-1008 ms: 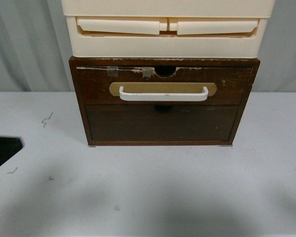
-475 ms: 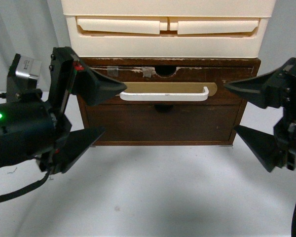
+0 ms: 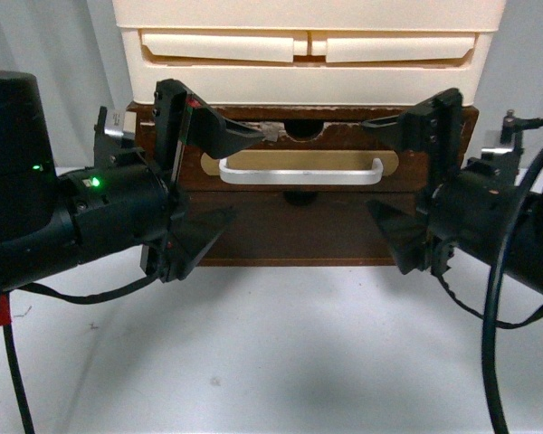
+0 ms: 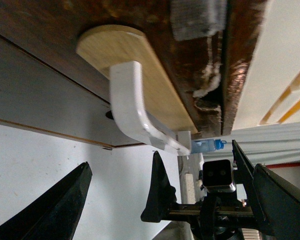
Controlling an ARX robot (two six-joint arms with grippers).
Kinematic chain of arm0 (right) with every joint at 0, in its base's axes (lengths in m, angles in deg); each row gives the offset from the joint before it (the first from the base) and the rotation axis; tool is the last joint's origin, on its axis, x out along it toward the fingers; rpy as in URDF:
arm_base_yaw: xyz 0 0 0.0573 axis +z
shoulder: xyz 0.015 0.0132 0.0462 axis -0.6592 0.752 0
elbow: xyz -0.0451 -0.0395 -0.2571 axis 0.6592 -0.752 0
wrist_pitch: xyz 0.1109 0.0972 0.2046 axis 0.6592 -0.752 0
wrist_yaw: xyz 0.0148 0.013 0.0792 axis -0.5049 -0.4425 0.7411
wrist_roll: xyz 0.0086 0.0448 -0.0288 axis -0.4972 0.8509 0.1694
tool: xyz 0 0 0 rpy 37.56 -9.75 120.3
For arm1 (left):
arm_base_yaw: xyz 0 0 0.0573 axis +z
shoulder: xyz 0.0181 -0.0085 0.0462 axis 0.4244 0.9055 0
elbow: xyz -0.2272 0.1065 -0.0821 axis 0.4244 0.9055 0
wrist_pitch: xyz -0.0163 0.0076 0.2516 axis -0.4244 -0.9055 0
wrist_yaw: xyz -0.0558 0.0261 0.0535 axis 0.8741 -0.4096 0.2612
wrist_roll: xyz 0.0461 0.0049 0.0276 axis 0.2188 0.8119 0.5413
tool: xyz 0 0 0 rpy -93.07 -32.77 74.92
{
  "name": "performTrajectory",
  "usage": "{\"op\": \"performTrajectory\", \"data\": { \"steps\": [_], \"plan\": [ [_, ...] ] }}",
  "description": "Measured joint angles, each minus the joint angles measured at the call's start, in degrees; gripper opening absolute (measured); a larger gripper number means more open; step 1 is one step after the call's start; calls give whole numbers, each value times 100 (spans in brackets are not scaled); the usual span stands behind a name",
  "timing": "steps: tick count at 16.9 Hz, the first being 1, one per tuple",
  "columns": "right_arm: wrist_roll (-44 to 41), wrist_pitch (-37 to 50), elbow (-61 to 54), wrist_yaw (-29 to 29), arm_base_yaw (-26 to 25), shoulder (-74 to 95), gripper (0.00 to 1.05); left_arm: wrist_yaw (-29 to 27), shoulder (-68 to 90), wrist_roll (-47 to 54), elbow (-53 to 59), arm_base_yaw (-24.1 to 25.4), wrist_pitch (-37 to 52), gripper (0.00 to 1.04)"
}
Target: Open drawer
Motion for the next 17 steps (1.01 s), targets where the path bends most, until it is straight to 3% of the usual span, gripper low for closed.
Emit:
{"op": "performTrajectory", "data": {
  "steps": [10,11,12,14,15,17],
  "plan": [
    [35,-516,678,-323,173,498,98,50,739,-74,-881,-17,-365,98],
    [11,-597,717,-334,181,535,95,52,789,-74,-933,-17,-328,94],
    [-20,-616,763,-332,208,568,88,39,804,-72,-979,-17,-400,85],
    [-111,-577,949,-297,249,566,32,13,850,-160,-1106,-20,-363,30],
    [-111,-592,942,-221,249,566,21,79,848,-308,-1106,13,-348,19],
    [330,-544,920,-212,258,568,16,114,848,-638,-1064,24,-234,16]
  ]
}}
